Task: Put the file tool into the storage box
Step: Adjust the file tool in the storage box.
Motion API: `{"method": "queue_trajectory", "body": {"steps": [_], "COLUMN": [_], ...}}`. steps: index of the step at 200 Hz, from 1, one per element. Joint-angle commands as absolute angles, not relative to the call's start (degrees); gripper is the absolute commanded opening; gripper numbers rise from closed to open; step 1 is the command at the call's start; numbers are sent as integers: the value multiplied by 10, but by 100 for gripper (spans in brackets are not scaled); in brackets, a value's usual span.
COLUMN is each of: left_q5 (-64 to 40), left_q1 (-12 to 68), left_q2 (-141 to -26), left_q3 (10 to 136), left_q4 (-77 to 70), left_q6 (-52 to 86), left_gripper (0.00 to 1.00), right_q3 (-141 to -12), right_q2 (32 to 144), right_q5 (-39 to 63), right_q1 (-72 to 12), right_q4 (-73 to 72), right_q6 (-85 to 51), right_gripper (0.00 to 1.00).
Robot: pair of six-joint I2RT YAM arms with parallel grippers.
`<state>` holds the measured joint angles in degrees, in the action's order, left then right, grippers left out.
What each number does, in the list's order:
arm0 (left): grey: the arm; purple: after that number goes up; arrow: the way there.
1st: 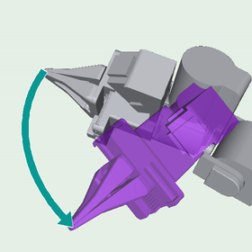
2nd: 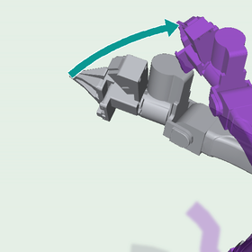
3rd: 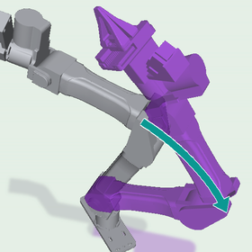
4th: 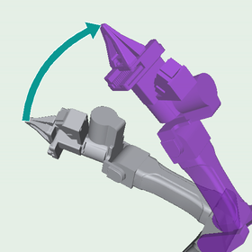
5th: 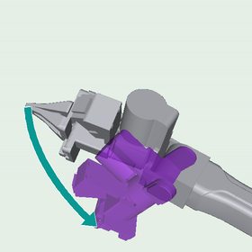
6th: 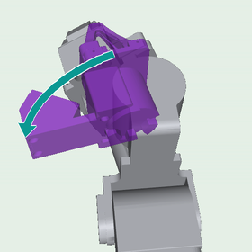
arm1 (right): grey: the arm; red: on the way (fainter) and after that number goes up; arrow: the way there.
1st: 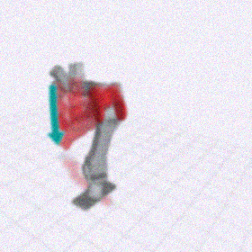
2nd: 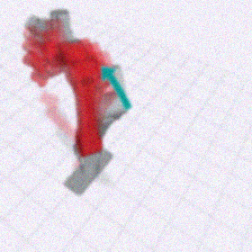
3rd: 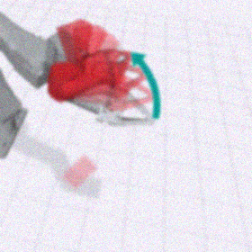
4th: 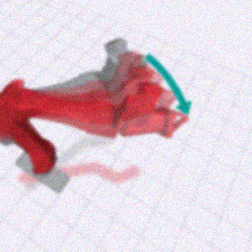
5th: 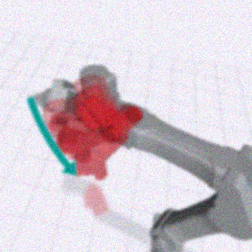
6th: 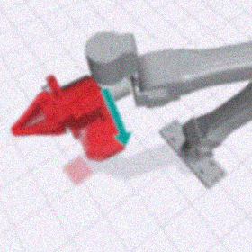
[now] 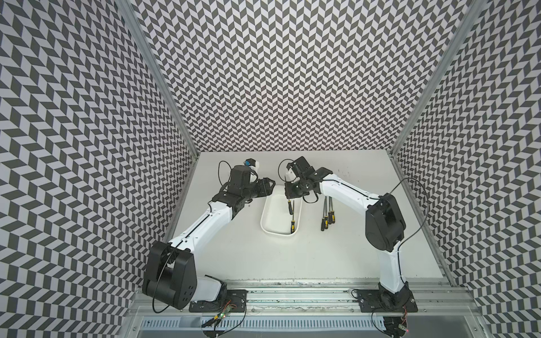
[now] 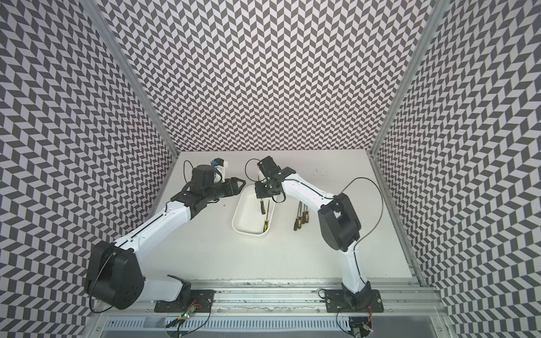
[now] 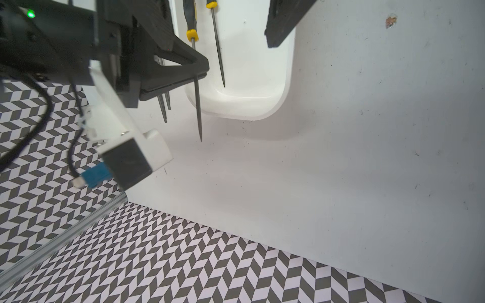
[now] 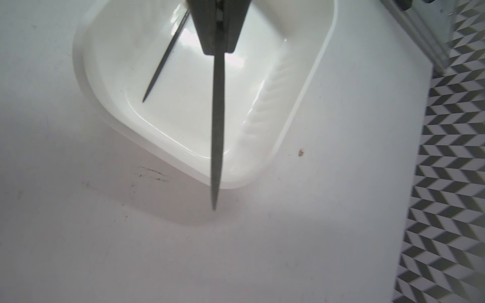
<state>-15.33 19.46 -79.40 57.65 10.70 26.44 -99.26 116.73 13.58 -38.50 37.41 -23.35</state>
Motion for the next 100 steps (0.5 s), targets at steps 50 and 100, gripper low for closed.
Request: {"method": "queue_trajectory", "body": {"steps": [50, 100], "left_q5": [-165, -166], "left_q1": [192, 192], "left_q2": [-784, -760], "left_q3": [574, 556], "left_q4": [96, 93], "left_q6": [261, 264], "left_gripper": [62, 62], "right_q3": [-865, -797], "right_q2": [1121, 1113], "right_q5": [256, 261], "right_q1": [-387, -388], "right_q4": [247, 172], "right_q6": [-365, -439], "right_gripper": [0, 0]}}
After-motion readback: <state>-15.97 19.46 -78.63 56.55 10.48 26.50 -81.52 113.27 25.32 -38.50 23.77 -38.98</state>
